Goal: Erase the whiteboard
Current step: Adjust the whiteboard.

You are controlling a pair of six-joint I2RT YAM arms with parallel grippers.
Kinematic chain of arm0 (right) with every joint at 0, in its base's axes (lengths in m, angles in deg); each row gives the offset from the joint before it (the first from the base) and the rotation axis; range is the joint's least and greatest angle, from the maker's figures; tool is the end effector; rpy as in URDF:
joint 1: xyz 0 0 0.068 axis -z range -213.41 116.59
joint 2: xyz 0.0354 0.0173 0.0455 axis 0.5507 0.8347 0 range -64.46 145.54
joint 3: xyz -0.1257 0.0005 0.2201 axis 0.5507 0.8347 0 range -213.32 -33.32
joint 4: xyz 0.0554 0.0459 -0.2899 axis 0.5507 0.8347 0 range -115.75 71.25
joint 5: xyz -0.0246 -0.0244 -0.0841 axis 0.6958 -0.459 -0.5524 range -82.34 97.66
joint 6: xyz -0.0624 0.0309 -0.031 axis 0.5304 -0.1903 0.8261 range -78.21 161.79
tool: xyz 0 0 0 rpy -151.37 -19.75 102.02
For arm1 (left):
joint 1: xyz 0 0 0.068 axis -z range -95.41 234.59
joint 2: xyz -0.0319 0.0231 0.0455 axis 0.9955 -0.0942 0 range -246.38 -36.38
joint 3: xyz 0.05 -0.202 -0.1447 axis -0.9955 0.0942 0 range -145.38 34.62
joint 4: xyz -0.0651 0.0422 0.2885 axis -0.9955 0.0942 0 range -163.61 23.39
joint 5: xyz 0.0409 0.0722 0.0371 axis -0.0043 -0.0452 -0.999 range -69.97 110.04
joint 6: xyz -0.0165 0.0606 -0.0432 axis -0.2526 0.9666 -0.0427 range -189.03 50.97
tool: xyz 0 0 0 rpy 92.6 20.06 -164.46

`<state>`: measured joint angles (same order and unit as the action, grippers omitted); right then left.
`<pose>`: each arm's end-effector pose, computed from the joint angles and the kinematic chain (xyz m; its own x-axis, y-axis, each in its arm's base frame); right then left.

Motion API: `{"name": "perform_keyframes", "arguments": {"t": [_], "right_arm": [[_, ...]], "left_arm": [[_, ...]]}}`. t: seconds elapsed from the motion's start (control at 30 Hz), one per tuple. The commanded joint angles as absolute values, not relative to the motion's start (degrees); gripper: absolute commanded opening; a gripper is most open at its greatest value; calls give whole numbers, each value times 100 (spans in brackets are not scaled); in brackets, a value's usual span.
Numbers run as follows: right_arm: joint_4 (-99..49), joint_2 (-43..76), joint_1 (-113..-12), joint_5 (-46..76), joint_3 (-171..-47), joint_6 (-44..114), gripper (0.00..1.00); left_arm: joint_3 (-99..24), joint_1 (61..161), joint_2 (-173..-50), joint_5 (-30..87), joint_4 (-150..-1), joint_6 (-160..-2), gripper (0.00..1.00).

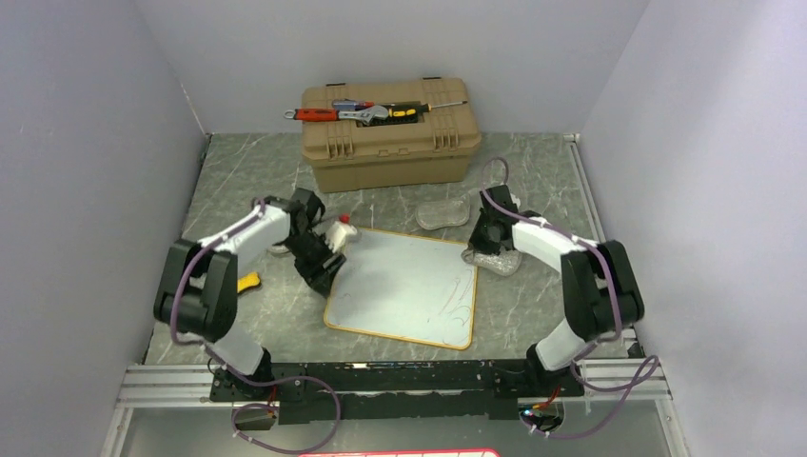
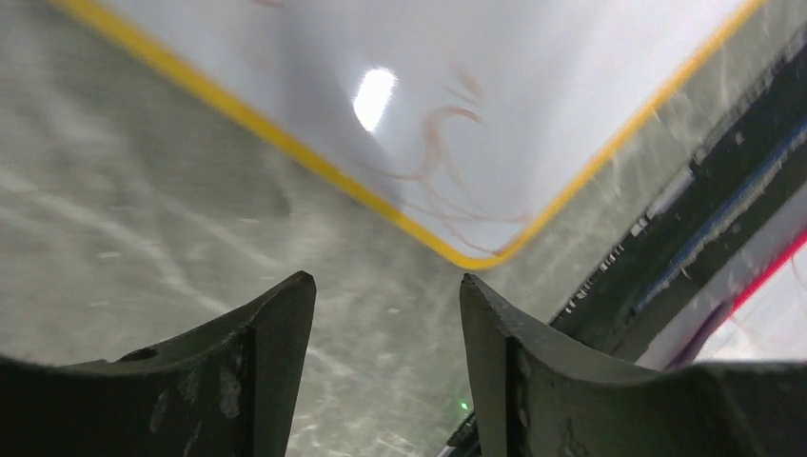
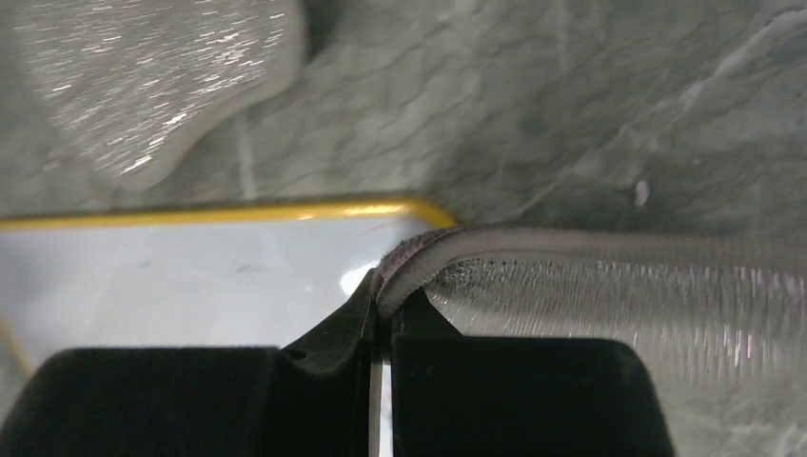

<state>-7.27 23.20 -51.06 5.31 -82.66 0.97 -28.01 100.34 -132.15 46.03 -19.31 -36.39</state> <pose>0.3308 0.1025 0.1121 -0.7875 0.4349 -0.4367 0.3082 0.8915 0.3319 0.3017 -0.1145 0.1190 -0.6679 0.6920 -0.2739 0.7399 0.5778 -0.3445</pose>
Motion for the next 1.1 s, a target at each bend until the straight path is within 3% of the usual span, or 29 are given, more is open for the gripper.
{"name": "perform_keyframes", "arguments": {"t": [0.0, 0.27, 0.7, 1.07], "right_arm": [[-457, 2974, -4984, 151, -8744, 462, 0], [-689, 2953, -4480, 607, -8925, 401, 0], [-396, 4254, -4483, 739, -9514, 657, 0], [-683, 2701, -5374, 560, -7288, -130, 0]], "left_arm": [[-1869, 10770, -12433, 4355, -1925, -3168, 66], [-1178, 11420, -12521, 3107, -2950, -3284, 64], [-924, 11606, -12791, 2776, -3515, -3512, 61], [-1588, 11501, -13653, 2018, -4300, -3940, 57]]}}
